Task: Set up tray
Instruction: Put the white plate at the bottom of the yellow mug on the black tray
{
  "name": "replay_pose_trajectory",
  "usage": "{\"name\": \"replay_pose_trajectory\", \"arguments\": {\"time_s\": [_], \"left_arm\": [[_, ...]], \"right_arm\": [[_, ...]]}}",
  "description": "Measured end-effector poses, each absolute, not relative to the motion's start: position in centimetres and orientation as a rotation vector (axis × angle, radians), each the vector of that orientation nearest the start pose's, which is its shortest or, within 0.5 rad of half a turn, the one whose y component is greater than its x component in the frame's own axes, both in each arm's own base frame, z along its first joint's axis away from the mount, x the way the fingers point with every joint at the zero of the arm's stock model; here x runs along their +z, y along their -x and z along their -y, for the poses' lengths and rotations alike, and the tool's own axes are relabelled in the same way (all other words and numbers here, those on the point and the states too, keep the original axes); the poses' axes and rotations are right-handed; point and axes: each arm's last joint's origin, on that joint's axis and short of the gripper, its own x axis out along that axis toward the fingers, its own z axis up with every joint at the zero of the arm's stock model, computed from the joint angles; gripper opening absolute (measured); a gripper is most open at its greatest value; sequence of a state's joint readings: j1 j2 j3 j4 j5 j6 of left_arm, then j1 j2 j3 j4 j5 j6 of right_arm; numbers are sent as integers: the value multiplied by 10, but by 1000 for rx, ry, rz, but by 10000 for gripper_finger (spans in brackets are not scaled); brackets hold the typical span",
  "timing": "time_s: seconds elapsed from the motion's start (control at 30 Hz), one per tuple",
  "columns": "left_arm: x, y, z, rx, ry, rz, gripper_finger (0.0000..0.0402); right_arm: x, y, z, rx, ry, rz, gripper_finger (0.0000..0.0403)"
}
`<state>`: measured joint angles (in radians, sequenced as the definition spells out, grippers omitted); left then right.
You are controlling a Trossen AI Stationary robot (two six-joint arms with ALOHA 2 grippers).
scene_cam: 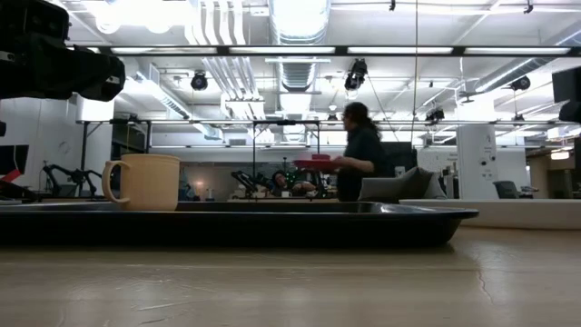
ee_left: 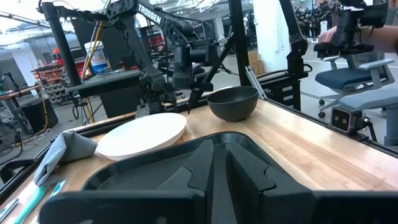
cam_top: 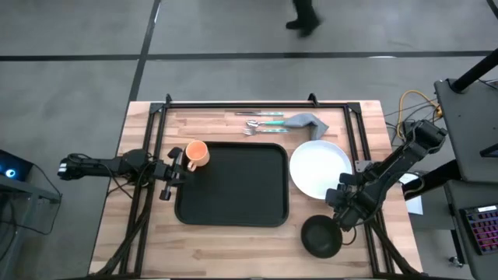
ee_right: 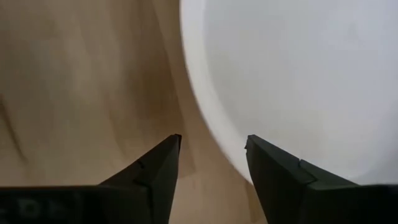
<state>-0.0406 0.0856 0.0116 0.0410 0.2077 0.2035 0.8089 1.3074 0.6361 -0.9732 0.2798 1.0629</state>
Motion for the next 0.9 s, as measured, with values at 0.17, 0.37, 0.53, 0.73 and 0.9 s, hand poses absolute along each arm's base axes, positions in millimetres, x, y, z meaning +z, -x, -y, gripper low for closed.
{"name": "replay_pose_trajectory", "arguments": {"time_s": [0.17,0.37,0.53,0.73,0.9], "left_arm": [[165,-101,10,-251,-200,-8,22],[165,-101,10,-251,-200,-8,22],[165,-101,10,-251,-200,-8,22],[165,-101,10,-251,-200,-8,22],[164,-101,10,-251,-200,-8,22]], "right_arm": [[145,-120,-115,-367,2,-1383,171],[134,-115,-109,-371,7,-1387,158],[132,-115,-109,-364,-1,-1382,119],[135,-117,-111,-346,12,-1376,55],[139,-120,-114,-292,63,-1372,15]]}}
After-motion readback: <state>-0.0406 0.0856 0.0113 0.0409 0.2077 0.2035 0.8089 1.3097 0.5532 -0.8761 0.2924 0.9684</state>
